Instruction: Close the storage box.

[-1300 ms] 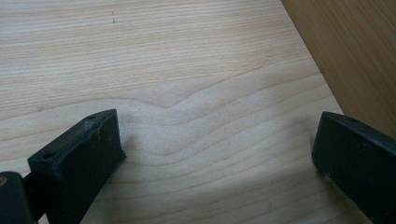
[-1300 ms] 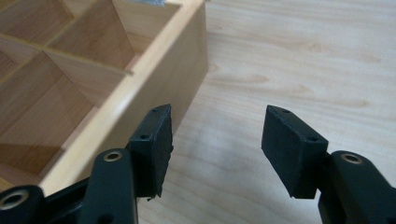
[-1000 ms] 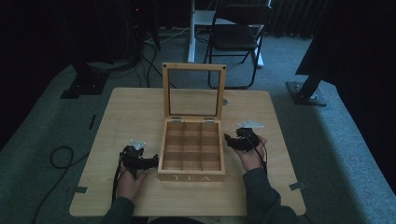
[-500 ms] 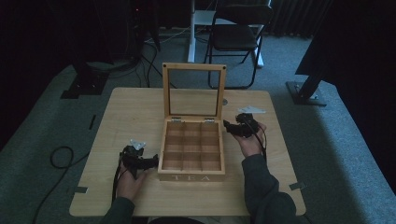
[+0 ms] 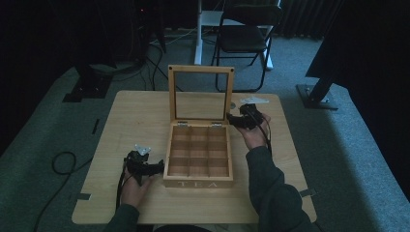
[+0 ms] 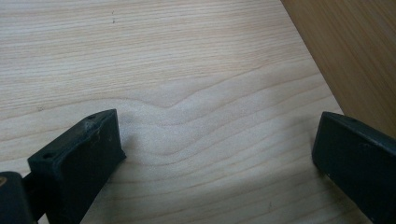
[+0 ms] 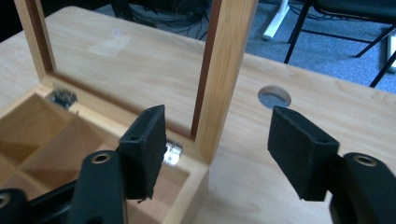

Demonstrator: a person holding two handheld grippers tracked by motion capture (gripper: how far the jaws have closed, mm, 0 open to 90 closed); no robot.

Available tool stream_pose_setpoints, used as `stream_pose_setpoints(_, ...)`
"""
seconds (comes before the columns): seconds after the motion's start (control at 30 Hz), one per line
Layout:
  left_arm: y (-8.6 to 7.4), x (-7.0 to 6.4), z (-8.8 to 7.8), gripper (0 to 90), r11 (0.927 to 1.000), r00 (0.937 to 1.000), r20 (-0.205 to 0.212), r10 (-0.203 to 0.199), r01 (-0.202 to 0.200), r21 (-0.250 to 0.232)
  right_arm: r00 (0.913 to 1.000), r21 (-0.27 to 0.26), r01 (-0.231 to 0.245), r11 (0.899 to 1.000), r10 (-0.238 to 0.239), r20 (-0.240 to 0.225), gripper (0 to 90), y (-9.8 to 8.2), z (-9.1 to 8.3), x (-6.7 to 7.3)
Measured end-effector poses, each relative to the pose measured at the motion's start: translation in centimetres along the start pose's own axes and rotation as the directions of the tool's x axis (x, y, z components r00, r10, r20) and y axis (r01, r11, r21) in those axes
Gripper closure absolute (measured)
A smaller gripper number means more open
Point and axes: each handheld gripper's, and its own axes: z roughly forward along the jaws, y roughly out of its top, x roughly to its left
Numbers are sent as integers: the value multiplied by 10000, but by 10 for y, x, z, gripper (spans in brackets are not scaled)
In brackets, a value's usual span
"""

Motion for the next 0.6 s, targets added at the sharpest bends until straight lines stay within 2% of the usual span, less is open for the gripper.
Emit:
stream_pose_setpoints(0.17, 0, 0, 0, 16, 10000, 10000, 2, 0, 0, -2, 9996, -47, -201, 9998, 200, -186, 317, 16, 8, -2)
stream_pose_setpoints(0.33, 0, 0, 0, 16, 10000, 10000, 1, -3, 3, -3, 9999, -9, -60, 10000, 60, -125, 294, 28, 18, -1)
stream_pose_setpoints(0.5, 0, 0, 0, 17, 10000, 10000, 1, 0, 0, -1, 9999, -203, 103, 9997, -105, -126, 279, 44, 21, -1)
stream_pose_setpoints(0.6, 0, 0, 0, 17, 10000, 10000, 0, -24, 24, -25, 9995, -269, -26, 9996, 18, -316, 291, 54, 25, -6)
